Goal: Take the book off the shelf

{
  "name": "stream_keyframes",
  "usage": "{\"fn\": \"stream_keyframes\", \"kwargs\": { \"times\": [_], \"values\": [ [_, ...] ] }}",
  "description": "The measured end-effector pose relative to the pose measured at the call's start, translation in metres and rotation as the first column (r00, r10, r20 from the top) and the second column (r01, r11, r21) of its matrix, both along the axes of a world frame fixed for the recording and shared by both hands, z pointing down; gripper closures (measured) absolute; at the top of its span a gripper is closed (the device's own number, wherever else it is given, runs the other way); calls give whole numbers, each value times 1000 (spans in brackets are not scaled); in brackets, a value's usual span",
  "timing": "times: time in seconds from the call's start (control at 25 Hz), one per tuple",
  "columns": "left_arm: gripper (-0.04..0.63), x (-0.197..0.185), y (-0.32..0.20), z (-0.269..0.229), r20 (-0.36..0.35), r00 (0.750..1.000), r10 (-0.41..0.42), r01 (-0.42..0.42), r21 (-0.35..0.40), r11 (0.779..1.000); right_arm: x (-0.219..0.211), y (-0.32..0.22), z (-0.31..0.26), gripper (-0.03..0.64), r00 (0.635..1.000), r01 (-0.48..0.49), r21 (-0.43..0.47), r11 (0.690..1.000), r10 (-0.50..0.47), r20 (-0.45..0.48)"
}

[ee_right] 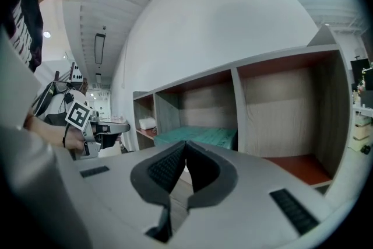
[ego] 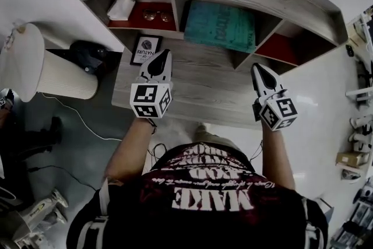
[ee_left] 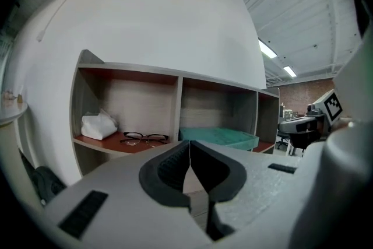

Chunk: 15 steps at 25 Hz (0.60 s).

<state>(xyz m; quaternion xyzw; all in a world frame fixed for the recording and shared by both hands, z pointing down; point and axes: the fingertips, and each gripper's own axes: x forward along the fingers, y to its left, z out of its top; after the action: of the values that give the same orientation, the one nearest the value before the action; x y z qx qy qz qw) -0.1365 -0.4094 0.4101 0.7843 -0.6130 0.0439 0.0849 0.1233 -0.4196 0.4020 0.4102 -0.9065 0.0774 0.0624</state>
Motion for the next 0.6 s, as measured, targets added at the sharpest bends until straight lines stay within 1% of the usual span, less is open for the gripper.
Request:
{"fn": "stream_keyframes", "kwargs": {
  "times": [0.08, 0.12, 0.2, 0.24, 0.28, 0.36, 0.4, 0.52, 0.6],
  "values": [
    [588, 2, -15, 3, -14, 1000, 0, 0, -10, 1000, 3, -12, 3, 609, 1000, -3, -4, 1000, 3, 13],
    [588, 3, -22, 3, -20, 1000, -2, 2, -13, 1000, 5, -18, 4, 585, 1000, -3, -7, 1000, 3, 21],
    [586, 7, -35, 5, -41, 999, -5, 4, -19, 1000, 9, -29, 8, 514, 999, -7, -22, 1000, 8, 35],
    [585, 9, -41, 7, -58, 998, 0, -1, -25, 1000, 10, -34, 11, 495, 999, -9, -31, 999, 10, 42],
    [565, 12, -47, 9, -82, 997, 11, -13, -32, 999, 11, -39, 14, 477, 999, -8, -42, 999, 10, 49],
    [462, 19, -58, 15, -140, 989, 37, -45, -53, 998, 10, -49, 20, 441, 998, 1, -68, 998, 4, 64],
    [426, 21, -64, 19, -161, 986, 46, -57, -67, 996, 9, -54, 22, 423, 997, 5, -82, 997, 1, 75],
    [387, 27, -78, 30, -177, 983, 54, -74, -108, 991, 8, -68, 31, 388, 995, 6, -129, 992, 8, 104],
    [367, 29, -85, 35, -194, 980, 51, -77, -129, 989, 7, -75, 37, 377, 992, 8, -164, 986, 12, 126]
  ]
}}
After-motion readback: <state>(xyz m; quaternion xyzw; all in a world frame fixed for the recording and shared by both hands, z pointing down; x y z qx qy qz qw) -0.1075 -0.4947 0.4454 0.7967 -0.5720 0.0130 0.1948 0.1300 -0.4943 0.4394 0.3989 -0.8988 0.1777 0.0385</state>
